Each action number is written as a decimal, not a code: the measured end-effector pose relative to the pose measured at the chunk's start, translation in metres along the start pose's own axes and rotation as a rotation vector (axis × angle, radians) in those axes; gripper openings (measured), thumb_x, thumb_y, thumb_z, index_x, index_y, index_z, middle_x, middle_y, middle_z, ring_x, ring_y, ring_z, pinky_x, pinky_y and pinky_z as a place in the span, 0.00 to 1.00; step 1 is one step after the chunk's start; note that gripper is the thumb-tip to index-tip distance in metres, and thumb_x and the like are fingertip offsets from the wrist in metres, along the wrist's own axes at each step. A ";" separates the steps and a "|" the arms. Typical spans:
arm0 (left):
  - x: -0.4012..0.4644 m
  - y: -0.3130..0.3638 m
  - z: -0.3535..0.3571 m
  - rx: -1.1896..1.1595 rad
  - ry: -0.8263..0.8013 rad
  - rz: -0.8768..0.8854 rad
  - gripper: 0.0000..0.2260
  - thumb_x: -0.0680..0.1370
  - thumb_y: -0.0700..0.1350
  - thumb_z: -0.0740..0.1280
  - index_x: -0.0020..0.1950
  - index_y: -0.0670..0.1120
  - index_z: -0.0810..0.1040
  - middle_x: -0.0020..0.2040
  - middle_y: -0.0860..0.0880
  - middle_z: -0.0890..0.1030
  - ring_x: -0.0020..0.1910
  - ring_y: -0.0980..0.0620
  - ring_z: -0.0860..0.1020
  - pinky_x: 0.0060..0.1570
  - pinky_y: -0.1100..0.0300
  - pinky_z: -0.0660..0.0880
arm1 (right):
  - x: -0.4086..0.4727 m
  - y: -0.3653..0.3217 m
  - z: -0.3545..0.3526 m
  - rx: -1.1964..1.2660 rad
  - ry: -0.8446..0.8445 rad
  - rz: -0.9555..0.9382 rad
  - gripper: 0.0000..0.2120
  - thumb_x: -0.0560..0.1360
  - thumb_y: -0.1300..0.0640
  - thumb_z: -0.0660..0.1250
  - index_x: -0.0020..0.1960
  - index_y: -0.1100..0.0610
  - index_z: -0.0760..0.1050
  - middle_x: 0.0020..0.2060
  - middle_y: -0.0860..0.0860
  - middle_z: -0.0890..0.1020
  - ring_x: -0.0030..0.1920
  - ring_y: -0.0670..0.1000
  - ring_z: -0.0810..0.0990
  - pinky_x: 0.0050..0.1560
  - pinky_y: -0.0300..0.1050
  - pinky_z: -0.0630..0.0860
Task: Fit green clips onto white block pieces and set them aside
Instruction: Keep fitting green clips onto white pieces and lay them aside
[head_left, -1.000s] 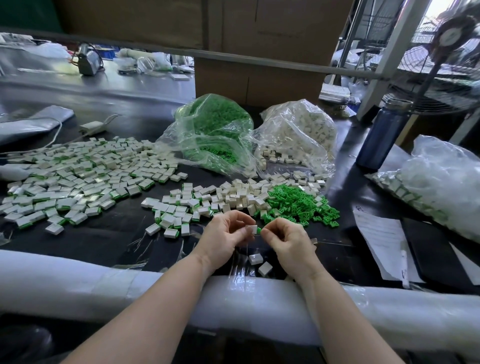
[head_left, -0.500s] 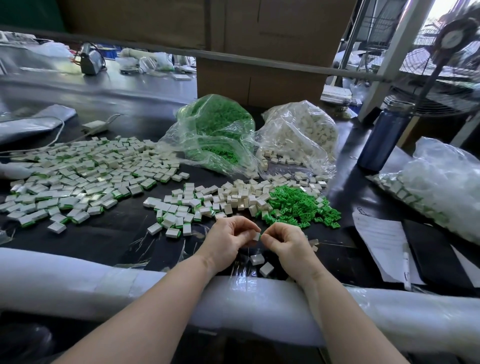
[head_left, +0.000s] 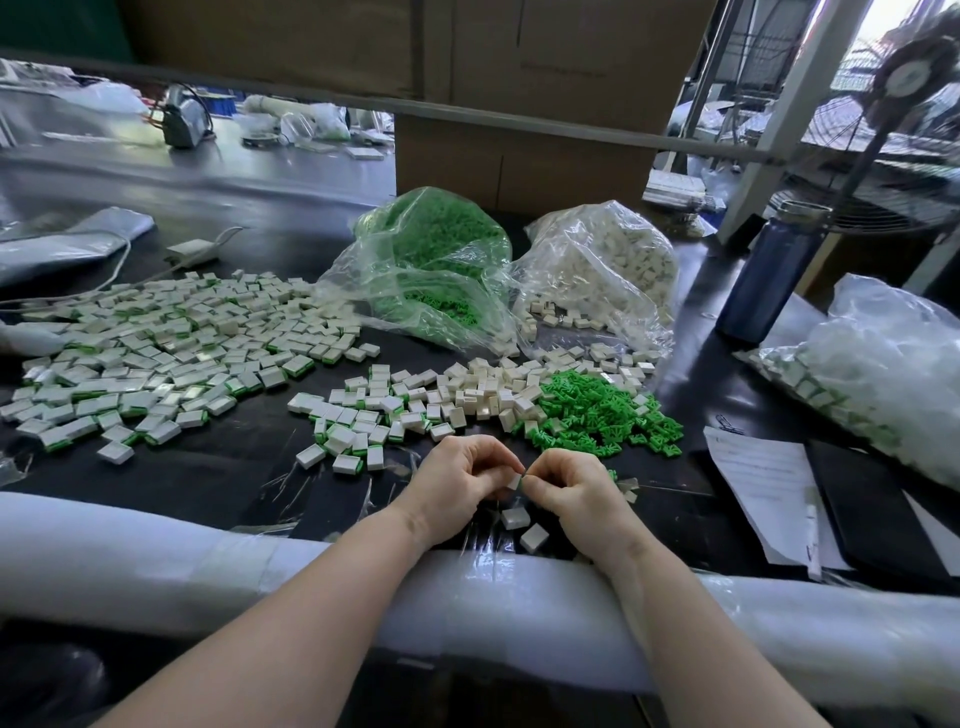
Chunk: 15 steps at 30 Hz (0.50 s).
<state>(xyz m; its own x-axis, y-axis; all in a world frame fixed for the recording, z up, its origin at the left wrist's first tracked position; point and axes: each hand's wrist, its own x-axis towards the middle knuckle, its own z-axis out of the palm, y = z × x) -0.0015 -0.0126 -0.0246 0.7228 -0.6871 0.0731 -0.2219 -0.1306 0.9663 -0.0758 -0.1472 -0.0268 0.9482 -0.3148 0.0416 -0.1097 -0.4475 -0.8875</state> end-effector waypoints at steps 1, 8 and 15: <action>0.000 0.000 0.000 -0.002 -0.004 -0.002 0.10 0.76 0.33 0.66 0.40 0.47 0.79 0.36 0.51 0.79 0.33 0.61 0.78 0.42 0.67 0.77 | 0.000 0.000 0.000 0.000 -0.005 0.000 0.13 0.73 0.65 0.68 0.32 0.53 0.74 0.26 0.44 0.75 0.27 0.40 0.70 0.34 0.37 0.67; -0.001 0.001 -0.001 0.052 -0.035 0.003 0.09 0.76 0.34 0.65 0.41 0.46 0.79 0.35 0.52 0.79 0.32 0.63 0.78 0.40 0.70 0.74 | -0.001 -0.002 -0.001 -0.002 -0.033 0.003 0.10 0.73 0.65 0.67 0.34 0.57 0.74 0.27 0.47 0.75 0.30 0.44 0.71 0.35 0.39 0.67; -0.002 0.004 0.003 0.032 0.052 0.042 0.06 0.77 0.35 0.64 0.48 0.42 0.80 0.44 0.45 0.82 0.43 0.52 0.80 0.51 0.59 0.78 | -0.001 -0.004 -0.001 0.090 0.091 -0.039 0.07 0.72 0.63 0.69 0.36 0.57 0.77 0.29 0.50 0.77 0.32 0.46 0.74 0.36 0.41 0.72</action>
<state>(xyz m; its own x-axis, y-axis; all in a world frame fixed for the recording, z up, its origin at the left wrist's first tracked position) -0.0059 -0.0139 -0.0216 0.7455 -0.6542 0.1270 -0.2729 -0.1260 0.9537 -0.0768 -0.1463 -0.0227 0.9198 -0.3752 0.1149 -0.0421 -0.3855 -0.9218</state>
